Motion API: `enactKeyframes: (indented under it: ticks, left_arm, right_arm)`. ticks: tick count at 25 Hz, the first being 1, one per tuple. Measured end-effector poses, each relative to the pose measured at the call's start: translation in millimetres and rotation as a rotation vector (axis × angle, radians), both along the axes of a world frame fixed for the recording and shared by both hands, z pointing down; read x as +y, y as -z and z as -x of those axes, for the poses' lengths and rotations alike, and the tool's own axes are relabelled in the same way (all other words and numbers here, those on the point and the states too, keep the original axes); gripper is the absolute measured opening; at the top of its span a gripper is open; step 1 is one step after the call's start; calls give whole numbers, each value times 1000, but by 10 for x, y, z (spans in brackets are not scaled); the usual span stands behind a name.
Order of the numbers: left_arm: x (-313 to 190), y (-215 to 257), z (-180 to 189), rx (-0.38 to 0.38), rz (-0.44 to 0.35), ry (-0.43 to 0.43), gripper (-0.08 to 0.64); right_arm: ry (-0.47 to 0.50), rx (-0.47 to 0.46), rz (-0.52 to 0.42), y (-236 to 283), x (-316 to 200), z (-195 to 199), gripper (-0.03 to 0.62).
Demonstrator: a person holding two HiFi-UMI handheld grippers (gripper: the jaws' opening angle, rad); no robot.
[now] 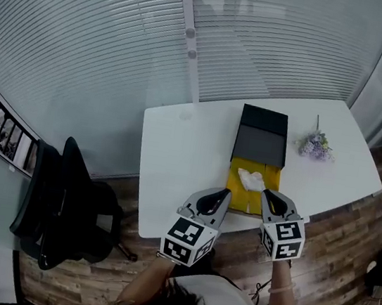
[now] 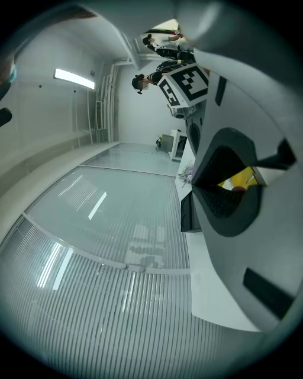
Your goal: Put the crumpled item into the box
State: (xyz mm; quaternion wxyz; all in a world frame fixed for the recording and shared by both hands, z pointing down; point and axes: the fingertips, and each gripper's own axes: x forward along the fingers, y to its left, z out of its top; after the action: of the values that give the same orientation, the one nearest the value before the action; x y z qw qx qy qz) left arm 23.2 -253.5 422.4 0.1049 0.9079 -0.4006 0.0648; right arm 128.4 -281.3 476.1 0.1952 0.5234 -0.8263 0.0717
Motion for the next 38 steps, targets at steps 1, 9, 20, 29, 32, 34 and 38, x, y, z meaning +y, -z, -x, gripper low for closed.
enactKeyframes:
  ticks: [1, 9, 20, 29, 32, 34, 38]
  left_arm:
    - [22, 8, 3, 0, -2, 2, 18]
    - [204, 64, 21, 4, -13, 15, 18]
    - [445, 137, -1, 6, -28, 22, 18]
    - [595, 172, -48, 4, -36, 20, 18]
    - [614, 201, -74, 6, -42, 17, 17]
    - [634, 219, -94, 8, -45, 13, 18]
    - [652, 241, -128, 9, -49, 8, 18]
  right_arm:
    - [-1, -7, -2, 23, 34, -1, 37]
    - [-16, -45, -44, 232, 298, -2, 29]
    - [-62, -120, -138, 538, 689, -72, 28]
    - [-115, -153, -198, 757, 928, -224, 28]
    - [-120, -146, -202, 794, 983, -253, 28]
    - [-123, -138, -204, 819, 1023, -266, 28]
    - [-124, -129, -213, 872, 1067, -287, 28]
